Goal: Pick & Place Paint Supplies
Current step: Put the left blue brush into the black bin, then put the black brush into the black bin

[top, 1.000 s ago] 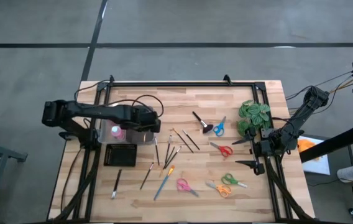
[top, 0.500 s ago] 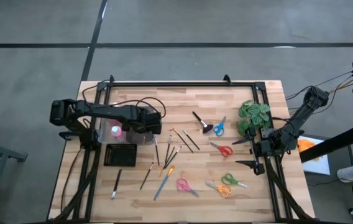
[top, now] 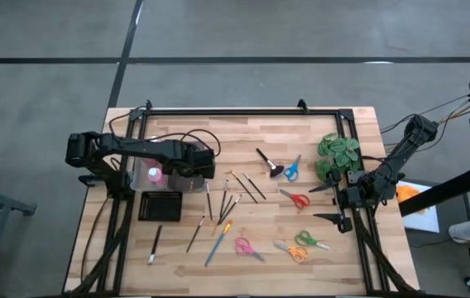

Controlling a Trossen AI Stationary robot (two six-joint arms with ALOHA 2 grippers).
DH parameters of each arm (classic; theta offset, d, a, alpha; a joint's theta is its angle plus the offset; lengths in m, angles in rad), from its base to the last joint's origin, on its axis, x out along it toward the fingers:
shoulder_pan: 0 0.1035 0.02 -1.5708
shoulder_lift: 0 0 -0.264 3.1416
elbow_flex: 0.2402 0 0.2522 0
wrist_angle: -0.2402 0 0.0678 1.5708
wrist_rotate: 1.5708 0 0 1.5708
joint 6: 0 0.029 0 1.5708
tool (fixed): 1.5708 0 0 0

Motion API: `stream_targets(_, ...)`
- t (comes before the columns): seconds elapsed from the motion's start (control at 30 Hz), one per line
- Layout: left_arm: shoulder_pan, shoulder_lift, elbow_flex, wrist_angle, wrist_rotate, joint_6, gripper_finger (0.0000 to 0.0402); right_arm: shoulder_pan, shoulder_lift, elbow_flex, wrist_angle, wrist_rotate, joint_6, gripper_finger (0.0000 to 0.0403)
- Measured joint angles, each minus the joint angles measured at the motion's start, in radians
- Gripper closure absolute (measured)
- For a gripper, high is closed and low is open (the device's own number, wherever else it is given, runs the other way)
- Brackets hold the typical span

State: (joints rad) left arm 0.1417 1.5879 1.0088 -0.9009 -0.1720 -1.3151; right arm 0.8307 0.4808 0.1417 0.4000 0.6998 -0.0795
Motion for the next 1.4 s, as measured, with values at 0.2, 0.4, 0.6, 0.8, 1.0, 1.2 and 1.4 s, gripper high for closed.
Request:
stream_targets(0.2, 0.000, 0.000, 0.000, 0.001, 0.009, -0.001, 0.0331, 0.000, 0.001, 0.000, 0.000, 0.000, -0.002, 0.0062)
stream_targets(0.4, 0.000, 0.000, 0.000, 0.010, 0.009, 0.000, 0.0306, 0.000, 0.000, 0.000, 0.000, 0.000, -0.001, 0.0062)
stream_targets(0.6, 0.000, 0.000, 0.000, 0.011, 0.009, 0.001, 0.0305, 0.000, 0.000, 0.000, 0.000, 0.000, 0.000, 0.0062)
stream_targets(0.8, 0.000, -0.003, 0.010, 0.012, 0.009, 0.015, 0.0305, 0.000, 0.000, 0.000, 0.000, 0.000, -0.002, 0.0062)
stream_targets(1.0, -0.006, -0.005, 0.064, 0.001, 0.012, 0.094, 0.0305, 0.000, 0.000, 0.000, 0.000, 0.000, -0.001, 0.0062)
stream_targets(1.2, -0.034, -0.005, 0.144, -0.047, 0.013, 0.139, 0.0304, 0.000, 0.000, 0.000, 0.000, 0.000, -0.002, 0.0062)
stream_targets(1.4, -0.130, -0.005, 0.218, -0.069, -0.010, 0.179, 0.0302, 0.000, 0.000, 0.000, 0.000, 0.000, -0.002, 0.0062)
